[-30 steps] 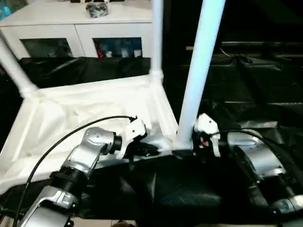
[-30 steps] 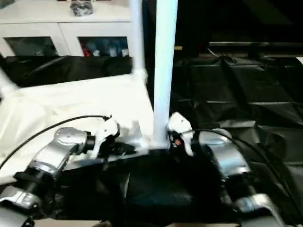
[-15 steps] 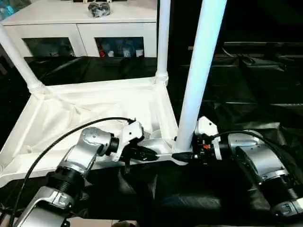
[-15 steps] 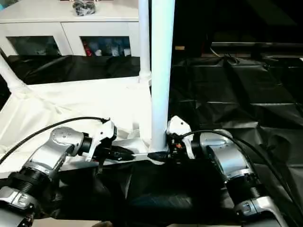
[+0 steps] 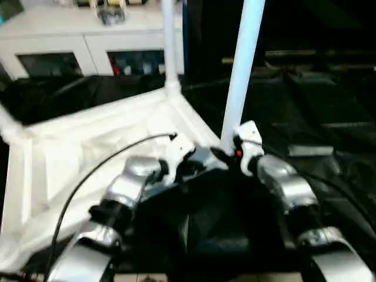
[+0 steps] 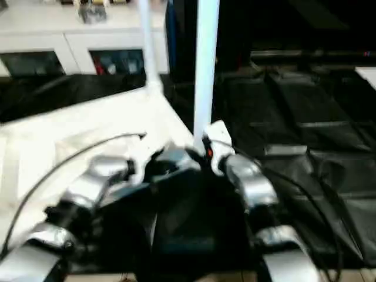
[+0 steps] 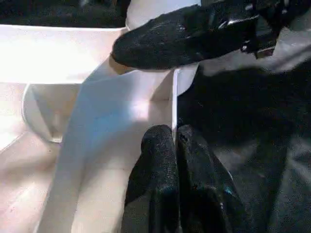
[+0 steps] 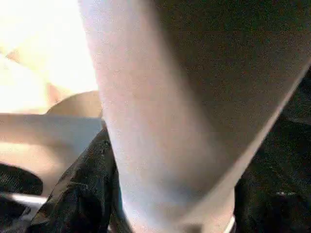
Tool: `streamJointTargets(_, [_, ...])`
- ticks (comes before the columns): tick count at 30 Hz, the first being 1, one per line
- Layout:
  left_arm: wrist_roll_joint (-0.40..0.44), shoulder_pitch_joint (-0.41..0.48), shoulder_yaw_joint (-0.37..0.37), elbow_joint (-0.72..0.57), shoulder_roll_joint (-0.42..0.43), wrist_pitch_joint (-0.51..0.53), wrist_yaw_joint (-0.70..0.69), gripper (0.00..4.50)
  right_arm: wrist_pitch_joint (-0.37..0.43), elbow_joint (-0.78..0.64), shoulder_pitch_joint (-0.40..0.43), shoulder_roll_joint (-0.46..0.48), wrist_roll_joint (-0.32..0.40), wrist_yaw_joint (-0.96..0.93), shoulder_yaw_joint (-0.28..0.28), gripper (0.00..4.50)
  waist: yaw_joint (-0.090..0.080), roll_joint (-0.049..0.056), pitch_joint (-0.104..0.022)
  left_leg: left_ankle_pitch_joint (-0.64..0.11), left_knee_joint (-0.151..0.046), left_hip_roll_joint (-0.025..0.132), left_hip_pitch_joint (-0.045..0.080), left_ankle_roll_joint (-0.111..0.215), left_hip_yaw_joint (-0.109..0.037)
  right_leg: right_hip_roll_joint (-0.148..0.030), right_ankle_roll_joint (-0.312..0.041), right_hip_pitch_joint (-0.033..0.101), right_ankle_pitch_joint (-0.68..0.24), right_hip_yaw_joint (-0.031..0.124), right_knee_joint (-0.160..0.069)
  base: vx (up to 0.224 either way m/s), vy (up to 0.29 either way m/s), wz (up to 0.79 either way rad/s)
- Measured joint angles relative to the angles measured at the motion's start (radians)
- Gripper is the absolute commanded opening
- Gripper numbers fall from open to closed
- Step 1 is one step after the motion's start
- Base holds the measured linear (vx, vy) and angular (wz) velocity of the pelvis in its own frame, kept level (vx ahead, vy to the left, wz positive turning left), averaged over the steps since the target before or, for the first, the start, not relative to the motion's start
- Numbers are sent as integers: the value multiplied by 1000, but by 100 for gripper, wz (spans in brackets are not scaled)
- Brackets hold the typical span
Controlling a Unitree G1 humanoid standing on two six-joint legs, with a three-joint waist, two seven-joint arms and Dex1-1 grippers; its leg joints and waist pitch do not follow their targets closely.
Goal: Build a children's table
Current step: Rotate leg to tighten
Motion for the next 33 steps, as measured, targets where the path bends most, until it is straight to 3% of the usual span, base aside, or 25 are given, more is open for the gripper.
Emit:
streamJointTargets(2, [0, 0, 1, 0, -2, 1, 4, 0, -1, 0, 0, 8, -3, 0, -11, 342, 1, 1, -1, 0, -1, 0, 0, 0, 0, 0, 1, 0, -1, -1, 0, 0, 0, 0])
streamJointTargets(8, [4, 3, 2, -4, 19, -15, -43, 0, -7, 0, 1, 9, -3, 71, -20, 378, -4, -1, 0, 0, -1, 0, -1, 0, 0, 0, 1, 0, -1, 0, -1, 0, 0, 0])
streamJointTargets(12, [-10, 26, -12, -45, 59, -31, -133, 0, -30, -57, 37, -59, 8, 229, 22, 378, -3, -2, 1, 0, -2, 1, -3, 0, 0, 0, 2, -1, -2, -2, -3, 0, 0, 0])
streamJointTargets(16, [-38, 55, -51, -100, 136, -62, -281, 0, -70, -161, 102, -171, 36, 473, 90, 378, 16, -1, 1, 0, -4, 2, -6, 1, 0, 1, 3, -4, -4, -5, -3, 0, 0, 0])
streamJointTargets(22, [-46, 60, -65, -117, 181, -70, -393, 0, -68, -221, 122, -232, 53, 632, 132, 378, 29, 2, 2, 0, -1, 2, -6, 0, 0, 0, 3, -3, -4, -3, -1, 0, 0, 0])
streamJointTargets(25, [-59, 76, -71, -139, 203, -68, -457, 0, -57, -265, 130, -278, 63, 730, 166, 355, 34, 1, 3, 0, 0, 2, -6, 0, 1, 0, 3, -3, -4, -2, -1, 0, 0, 0])
streamJointTargets(33, [-75, 82, -88, -161, 236, -59, -518, 0, -37, -300, 143, -288, 73, 791, 179, 283, 45, 1, 3, 0, 0, 2, -6, 0, 1, 0, 3, -3, -4, -2, -1, 0, 0, 0])
